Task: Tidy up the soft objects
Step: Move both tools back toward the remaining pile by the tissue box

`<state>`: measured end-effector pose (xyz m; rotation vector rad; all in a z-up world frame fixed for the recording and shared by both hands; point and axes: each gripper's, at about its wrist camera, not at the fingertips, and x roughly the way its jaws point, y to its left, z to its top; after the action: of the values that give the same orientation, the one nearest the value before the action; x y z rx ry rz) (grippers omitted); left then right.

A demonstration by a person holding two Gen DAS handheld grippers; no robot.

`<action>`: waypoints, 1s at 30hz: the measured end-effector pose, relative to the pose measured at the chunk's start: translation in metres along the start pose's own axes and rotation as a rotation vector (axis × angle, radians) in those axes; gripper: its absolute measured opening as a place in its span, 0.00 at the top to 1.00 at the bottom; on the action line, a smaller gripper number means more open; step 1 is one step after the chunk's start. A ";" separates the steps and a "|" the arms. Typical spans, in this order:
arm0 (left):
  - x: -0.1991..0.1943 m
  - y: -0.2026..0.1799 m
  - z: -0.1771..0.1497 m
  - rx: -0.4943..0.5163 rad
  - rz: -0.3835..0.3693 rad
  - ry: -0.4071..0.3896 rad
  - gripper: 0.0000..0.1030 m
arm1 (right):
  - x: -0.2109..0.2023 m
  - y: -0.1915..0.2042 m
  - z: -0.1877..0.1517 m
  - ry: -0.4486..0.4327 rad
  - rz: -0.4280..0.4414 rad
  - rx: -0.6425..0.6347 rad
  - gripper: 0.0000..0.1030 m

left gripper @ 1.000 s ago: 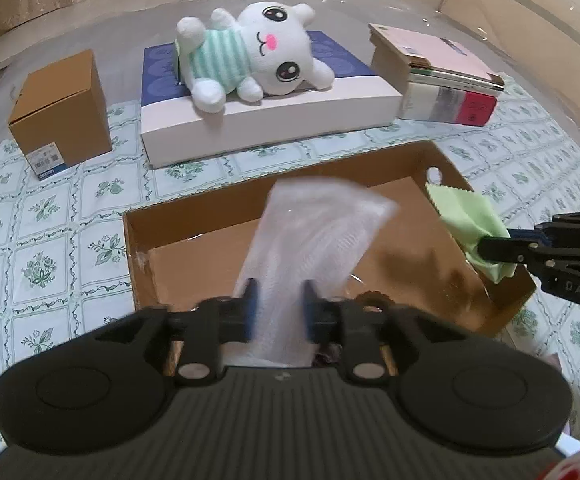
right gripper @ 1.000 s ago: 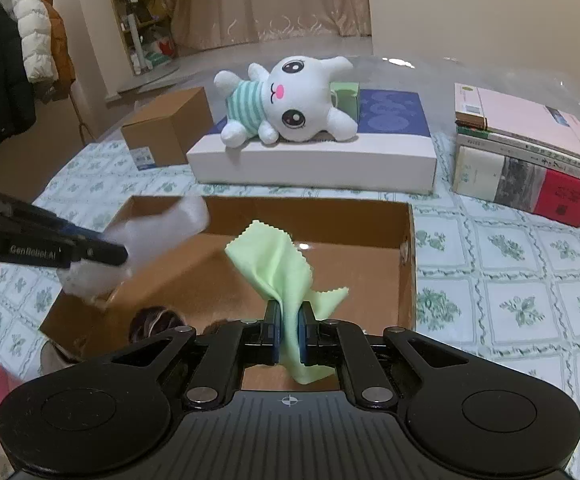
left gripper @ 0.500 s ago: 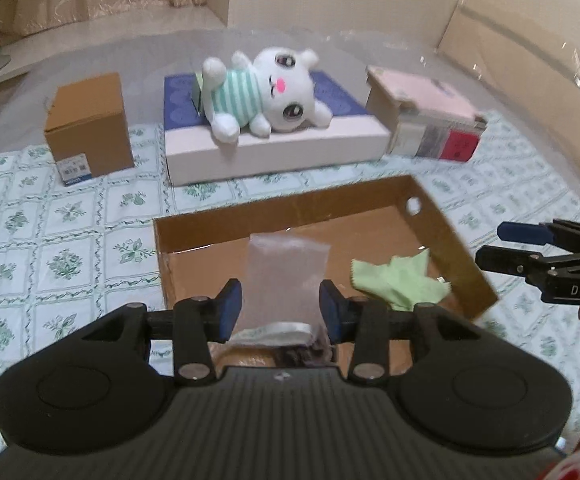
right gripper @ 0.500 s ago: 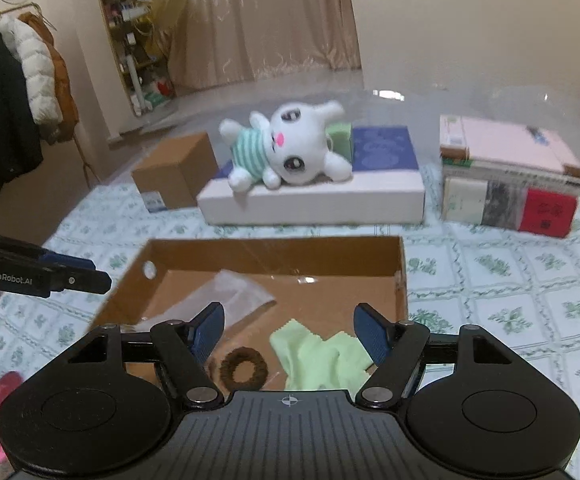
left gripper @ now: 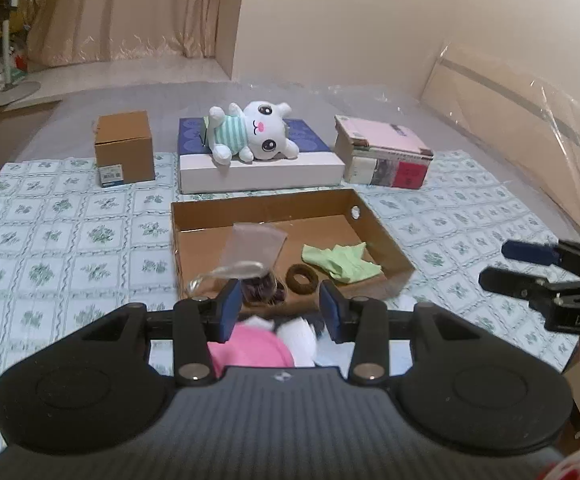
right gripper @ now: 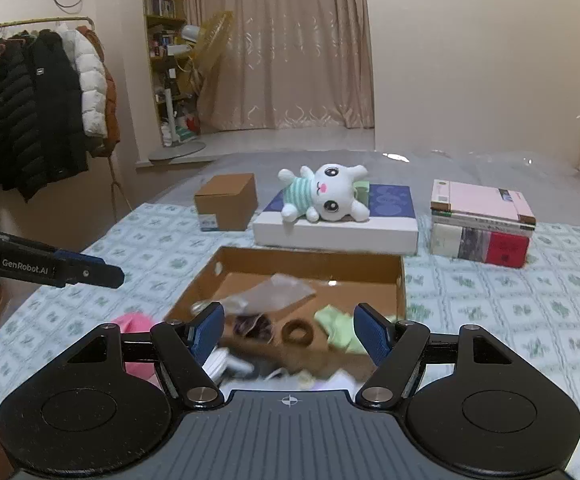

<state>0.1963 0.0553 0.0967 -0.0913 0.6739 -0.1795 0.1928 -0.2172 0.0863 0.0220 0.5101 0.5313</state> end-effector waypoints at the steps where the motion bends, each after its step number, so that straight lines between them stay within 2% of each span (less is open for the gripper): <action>1: -0.008 -0.002 -0.007 0.001 0.005 -0.008 0.60 | -0.009 0.005 -0.006 -0.003 0.001 0.004 0.31; 7: -0.037 -0.022 -0.061 0.014 0.046 -0.023 0.57 | -0.050 0.030 -0.045 -0.024 0.001 0.061 0.31; 12: -0.051 -0.029 -0.101 -0.013 0.075 -0.025 0.56 | -0.073 0.054 -0.077 -0.004 -0.026 0.021 0.31; 18: -0.058 -0.027 -0.140 -0.053 0.102 0.001 0.56 | -0.081 0.068 -0.104 0.020 -0.037 -0.005 0.31; 24: -0.059 -0.023 -0.162 -0.087 0.112 0.039 0.56 | -0.081 0.066 -0.117 0.040 -0.037 0.005 0.31; 30: -0.057 -0.025 -0.165 -0.093 0.109 0.046 0.56 | -0.079 0.063 -0.120 0.051 -0.034 0.012 0.31</action>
<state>0.0460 0.0371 0.0069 -0.1399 0.7309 -0.0449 0.0476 -0.2141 0.0272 0.0114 0.5626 0.4969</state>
